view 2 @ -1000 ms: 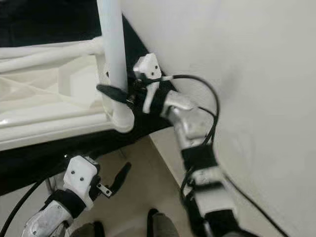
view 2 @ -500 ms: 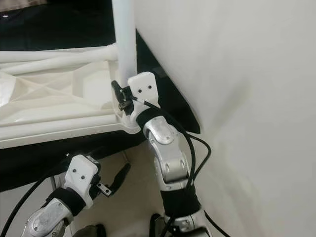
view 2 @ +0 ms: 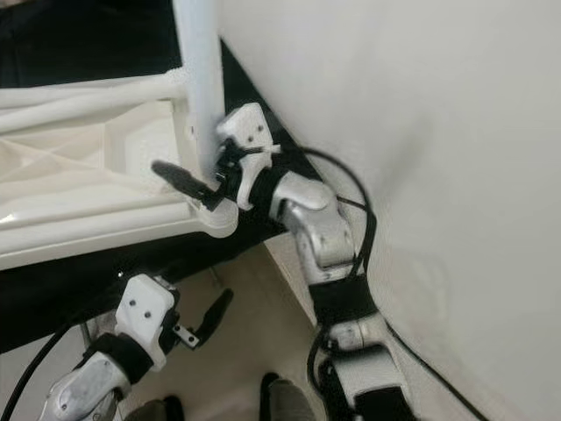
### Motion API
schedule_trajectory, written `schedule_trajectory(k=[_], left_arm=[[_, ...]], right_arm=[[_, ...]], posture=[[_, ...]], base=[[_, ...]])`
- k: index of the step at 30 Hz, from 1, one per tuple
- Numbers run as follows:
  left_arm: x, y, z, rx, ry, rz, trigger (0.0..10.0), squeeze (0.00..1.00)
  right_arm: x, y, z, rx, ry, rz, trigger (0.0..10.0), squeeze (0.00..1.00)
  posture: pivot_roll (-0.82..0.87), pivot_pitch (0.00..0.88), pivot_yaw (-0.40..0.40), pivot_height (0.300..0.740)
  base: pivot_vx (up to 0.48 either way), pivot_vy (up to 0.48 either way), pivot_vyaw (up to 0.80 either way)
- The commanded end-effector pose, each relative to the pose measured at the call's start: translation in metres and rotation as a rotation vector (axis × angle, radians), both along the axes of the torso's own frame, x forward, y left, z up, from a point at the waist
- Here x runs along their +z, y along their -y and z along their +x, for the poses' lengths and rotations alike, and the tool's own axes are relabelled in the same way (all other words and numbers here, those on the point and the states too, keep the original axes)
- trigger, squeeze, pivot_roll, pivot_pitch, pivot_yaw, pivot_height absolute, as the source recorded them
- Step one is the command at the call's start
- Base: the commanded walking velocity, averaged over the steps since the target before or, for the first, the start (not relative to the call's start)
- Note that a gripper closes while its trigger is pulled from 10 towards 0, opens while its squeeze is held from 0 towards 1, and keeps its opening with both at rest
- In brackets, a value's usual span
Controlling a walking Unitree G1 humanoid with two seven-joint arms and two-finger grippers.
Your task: Building children table
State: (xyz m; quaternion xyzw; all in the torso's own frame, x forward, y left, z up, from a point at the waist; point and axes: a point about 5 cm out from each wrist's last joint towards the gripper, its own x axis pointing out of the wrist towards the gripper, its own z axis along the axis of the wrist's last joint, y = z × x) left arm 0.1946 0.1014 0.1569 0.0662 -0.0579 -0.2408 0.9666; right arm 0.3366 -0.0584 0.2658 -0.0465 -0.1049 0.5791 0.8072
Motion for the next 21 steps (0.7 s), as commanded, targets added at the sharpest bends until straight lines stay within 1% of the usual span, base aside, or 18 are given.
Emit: schedule_trajectory(k=[1,2,4,7,12,13,14,15,16,21], left_arm=[[-0.002,0.002,-0.005,-0.002,-0.018,-0.002,10.0,0.00],[-0.002,0.002,-0.005,-0.002,-0.018,-0.002,10.0,0.00],[-0.002,0.001,-0.006,-0.002,-0.020,-0.002,10.0,0.00],[-0.002,0.001,-0.006,-0.002,-0.022,-0.002,10.0,0.00],[-0.003,0.001,-0.007,-0.004,-0.025,-0.001,10.0,0.00],[-0.003,0.001,-0.007,-0.003,-0.026,0.000,10.0,0.00],[-0.003,0.001,-0.007,-0.003,-0.026,0.001,10.0,0.00],[-0.003,0.001,-0.007,-0.003,-0.026,0.001,10.0,0.00],[-0.003,0.001,-0.007,-0.003,-0.027,0.002,10.0,0.00],[-0.004,0.001,-0.007,-0.007,-0.028,0.003,10.0,0.00]], right_arm=[[0.004,0.005,0.004,0.101,0.011,-0.041,10.0,0.00],[0.004,0.005,0.004,0.101,0.011,-0.041,10.0,0.00],[0.011,0.011,0.009,0.132,0.030,-0.076,10.0,0.00],[0.019,0.016,0.012,0.190,0.024,-0.080,10.0,0.00],[0.023,0.022,0.019,0.209,0.029,-0.092,10.0,0.00],[0.024,0.024,0.020,0.221,0.026,-0.093,6.5,0.00],[0.024,0.026,0.020,0.237,0.021,-0.092,2.4,0.00],[0.024,0.026,0.020,0.237,0.021,-0.092,2.4,0.00],[0.023,0.028,0.020,0.249,0.015,-0.091,0.0,0.00],[0.019,0.034,0.022,0.278,0.004,-0.106,0.0,0.00]], posture=[[0.09,0.269,-0.081,0.740],[0.09,0.269,-0.081,0.740],[0.09,0.272,-0.080,0.740],[0.09,0.275,-0.078,0.740],[0.10,0.275,-0.080,0.740],[0.10,0.272,-0.078,0.740],[0.10,0.272,-0.078,0.740],[0.10,0.272,-0.078,0.740],[0.10,0.272,-0.077,0.740],[0.10,0.270,-0.074,0.740]], base=[[0.000,0.000,0.00],[0.000,0.000,0.00],[0.000,0.000,0.00],[0.000,0.000,0.00],[0.000,0.000,0.00],[0.000,0.000,0.00],[0.000,0.000,0.00],[0.000,0.000,0.00],[0.000,0.000,0.00],[0.000,0.000,0.00]])
